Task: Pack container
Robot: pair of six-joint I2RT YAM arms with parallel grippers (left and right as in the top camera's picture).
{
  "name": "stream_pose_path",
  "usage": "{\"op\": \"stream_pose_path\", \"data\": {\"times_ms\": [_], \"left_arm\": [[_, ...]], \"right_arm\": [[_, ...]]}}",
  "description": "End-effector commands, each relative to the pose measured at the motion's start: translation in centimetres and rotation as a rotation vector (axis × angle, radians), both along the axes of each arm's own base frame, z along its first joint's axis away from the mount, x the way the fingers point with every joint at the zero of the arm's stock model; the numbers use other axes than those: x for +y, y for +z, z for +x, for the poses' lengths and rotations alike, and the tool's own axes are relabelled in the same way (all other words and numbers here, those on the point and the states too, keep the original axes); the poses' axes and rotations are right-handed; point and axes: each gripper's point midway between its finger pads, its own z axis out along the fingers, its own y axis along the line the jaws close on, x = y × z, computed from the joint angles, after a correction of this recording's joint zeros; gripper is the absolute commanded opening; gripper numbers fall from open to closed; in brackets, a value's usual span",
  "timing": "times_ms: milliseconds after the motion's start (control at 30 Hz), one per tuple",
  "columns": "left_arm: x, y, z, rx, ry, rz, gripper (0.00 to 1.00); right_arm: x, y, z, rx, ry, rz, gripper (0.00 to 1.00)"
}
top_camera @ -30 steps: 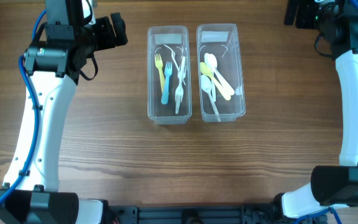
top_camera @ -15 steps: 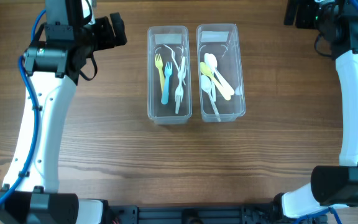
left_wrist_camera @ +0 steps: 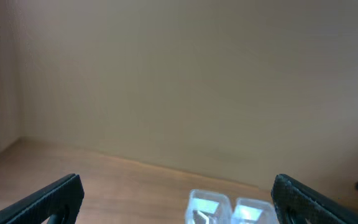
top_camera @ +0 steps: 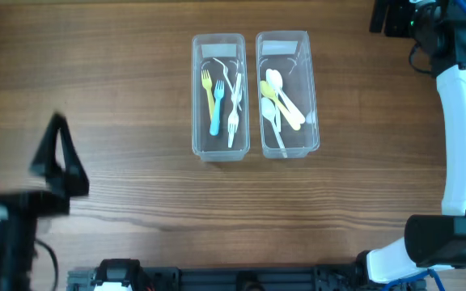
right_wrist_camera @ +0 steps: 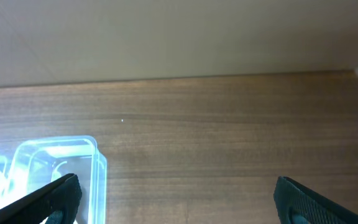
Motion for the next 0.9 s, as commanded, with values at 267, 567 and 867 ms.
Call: {"op": "stream_pose_path", "data": {"times_ms": [267,567,867], "left_arm": [[-0.8,-18.1,3.3,-0.047,-0.052,0.011,1.0],[-2.6,-25.9,5.3,-0.071,-0.163,-0.055,1.0],[-2.6,-29.2,5.7,-0.021,-0.162,-0.068,1.0]], "right_arm": [[-0.5,-0.3,0.2,0.005,-0.015,-0.012,1.0],[-0.5,-0.3,0.2,0.005,-0.015,-0.013,1.0],[-0.5,-0.3,0.2,0.005,-0.015,-0.013,0.99]]}}
